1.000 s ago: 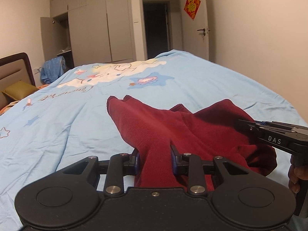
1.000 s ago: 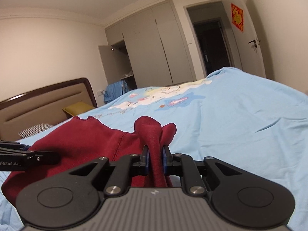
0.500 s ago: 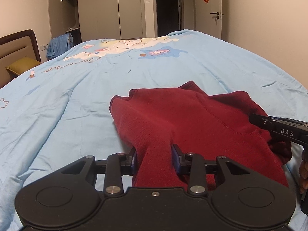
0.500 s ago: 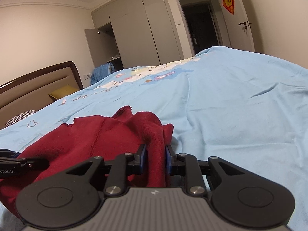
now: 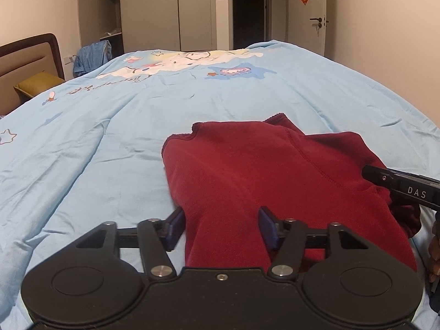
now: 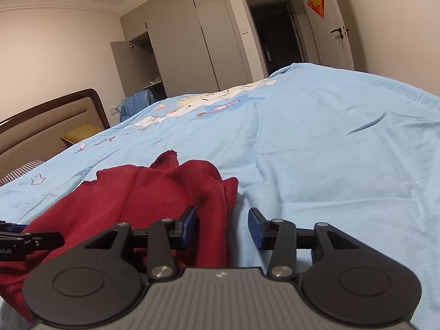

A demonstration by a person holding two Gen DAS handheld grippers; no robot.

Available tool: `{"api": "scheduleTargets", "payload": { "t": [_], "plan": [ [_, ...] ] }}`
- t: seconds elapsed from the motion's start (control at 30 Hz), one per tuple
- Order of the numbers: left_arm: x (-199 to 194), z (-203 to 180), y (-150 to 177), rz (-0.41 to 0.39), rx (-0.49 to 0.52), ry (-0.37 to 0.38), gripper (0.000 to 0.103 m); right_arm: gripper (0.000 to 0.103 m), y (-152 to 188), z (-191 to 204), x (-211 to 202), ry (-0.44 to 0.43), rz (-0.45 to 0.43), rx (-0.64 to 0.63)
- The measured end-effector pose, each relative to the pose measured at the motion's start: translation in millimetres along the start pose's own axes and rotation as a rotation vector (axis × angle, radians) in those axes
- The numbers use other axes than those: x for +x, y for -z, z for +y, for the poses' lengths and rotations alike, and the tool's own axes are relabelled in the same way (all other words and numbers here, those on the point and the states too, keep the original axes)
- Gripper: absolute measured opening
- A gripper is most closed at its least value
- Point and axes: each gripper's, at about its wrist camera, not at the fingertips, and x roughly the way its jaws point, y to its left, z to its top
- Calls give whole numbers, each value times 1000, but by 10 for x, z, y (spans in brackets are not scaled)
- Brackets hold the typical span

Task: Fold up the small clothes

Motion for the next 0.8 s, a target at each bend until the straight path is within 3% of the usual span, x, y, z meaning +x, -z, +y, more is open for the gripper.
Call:
{"api": "scheduleTargets", "payload": {
  "t": [0.07, 0.2, 0.27, 0.4, 0.5, 0.8],
  "plan": [
    [-74, 13, -4, -13, -16, 3, 79, 61, -9, 16, -75, 9, -11, -3],
    [-272, 29, -4, -50, -44, -7, 90, 82, -20, 58, -306, 23, -43, -22],
    [-401, 36, 5, -71, -66, -7, 97, 87, -47, 87, -460, 23, -67, -30],
    [-688, 45, 39, -117, -108, 7, 102, 97, -103, 170, -805, 26, -127, -63],
    [-911, 50, 67, -150, -132, 17, 102, 103, -143, 236, -1069, 20, -172, -85],
    [-1524, -11, 282, -223, -145, 46, 102, 103, -131, 434, -1787, 5, -267, -148]
  ]
}}
